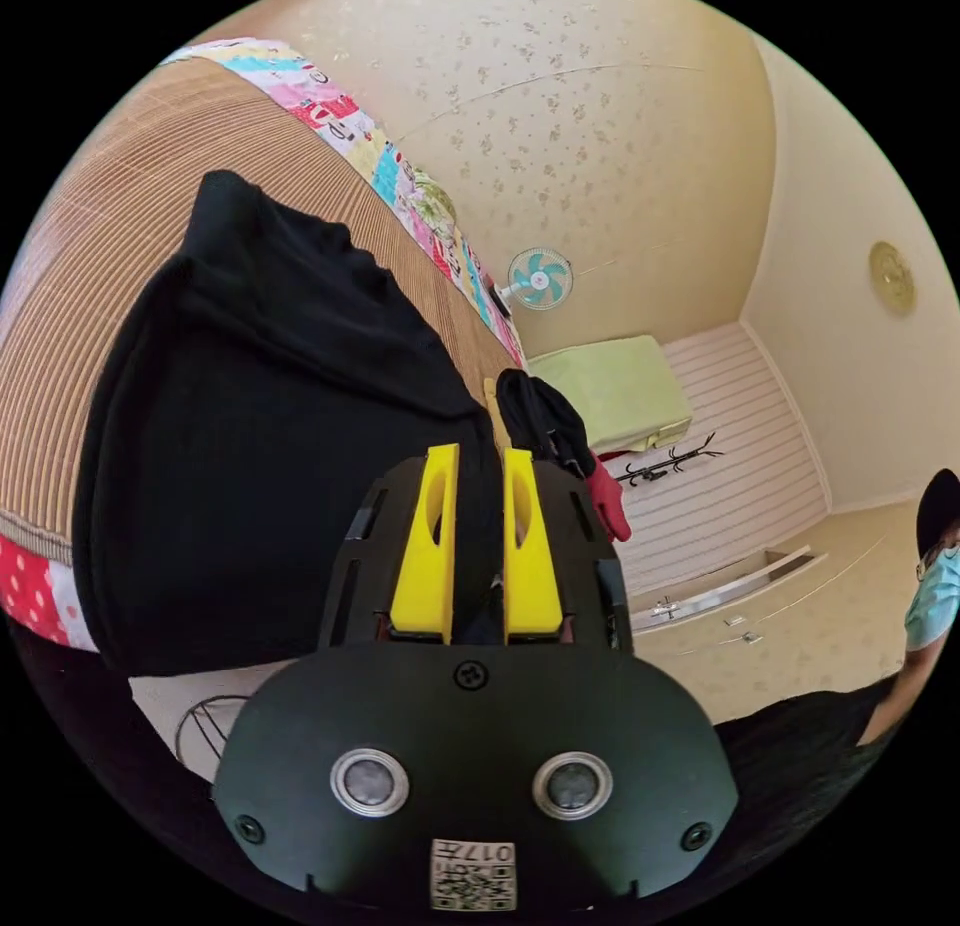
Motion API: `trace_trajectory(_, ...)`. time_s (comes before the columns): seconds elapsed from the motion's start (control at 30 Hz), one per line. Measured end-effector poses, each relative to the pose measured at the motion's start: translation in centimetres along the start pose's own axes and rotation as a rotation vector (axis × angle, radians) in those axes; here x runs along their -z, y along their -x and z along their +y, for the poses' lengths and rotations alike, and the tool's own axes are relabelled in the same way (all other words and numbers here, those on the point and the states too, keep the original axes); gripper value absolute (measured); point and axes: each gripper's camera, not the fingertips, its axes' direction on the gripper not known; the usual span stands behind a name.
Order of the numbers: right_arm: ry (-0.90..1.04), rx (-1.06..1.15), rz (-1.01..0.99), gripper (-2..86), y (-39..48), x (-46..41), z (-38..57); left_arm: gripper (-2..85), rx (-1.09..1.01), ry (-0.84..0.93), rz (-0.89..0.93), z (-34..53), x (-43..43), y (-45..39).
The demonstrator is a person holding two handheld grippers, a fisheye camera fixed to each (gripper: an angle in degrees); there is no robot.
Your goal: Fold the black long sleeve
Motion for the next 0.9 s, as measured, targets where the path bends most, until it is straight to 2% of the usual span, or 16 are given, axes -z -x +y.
trace_trajectory(0.07,0.041,0.047,-0.021,5.8,-0.4,0.6,-1.6,7.7,0.011,0.004,-0.030,1.1,0.9,0.9)
trace_trajectory(0.1,0.023,0.063,-0.061,5.5,-0.3,1.6,-2.0,7.7,0.018,-0.001,-0.041,1.7,1.5,1.4)
trace_trajectory(0.17,-0.151,0.106,-0.154,4.7,0.4,7.5,-2.8,7.7,0.019,-0.022,-0.046,2.3,2.5,1.9)
trace_trajectory(0.23,-0.236,0.096,-0.128,4.7,-0.1,11.3,-4.1,7.7,0.012,-0.041,-0.050,2.9,3.2,2.3)
trace_trajectory(0.3,-0.310,0.024,-0.009,5.2,-2.3,14.1,-5.7,7.7,0.007,-0.049,-0.057,3.5,3.3,2.8)
trace_trajectory(0.37,-0.413,-0.208,0.171,7.7,-7.0,16.4,-6.6,7.7,0.009,-0.043,-0.056,4.0,2.8,3.4)
trace_trajectory(0.43,-0.418,-0.338,0.180,10.9,-10.3,16.9,-6.1,7.7,0.018,-0.025,-0.046,4.3,2.0,4.1)
trace_trajectory(0.5,-0.378,-0.421,0.045,12.2,-12.9,16.0,-4.6,7.8,0.032,-0.008,-0.030,4.8,1.0,5.0)
trace_trajectory(0.67,-0.297,-0.659,-0.473,13.6,-18.8,6.8,2.0,7.7,0.052,0.009,-0.047,5.4,-0.6,6.8)
trace_trajectory(0.77,-0.340,-0.702,-0.715,9.9,-19.9,3.4,2.4,7.7,0.081,0.034,-0.043,5.0,-1.6,8.4)
trace_trajectory(0.83,-0.436,-0.707,-0.732,6.1,-19.3,4.0,2.1,7.6,0.090,0.030,-0.040,4.7,-1.7,9.0)
trace_trajectory(0.9,-0.659,-0.582,-0.627,4.2,-15.7,8.0,2.1,7.5,0.068,0.006,-0.040,4.3,-1.2,9.4)
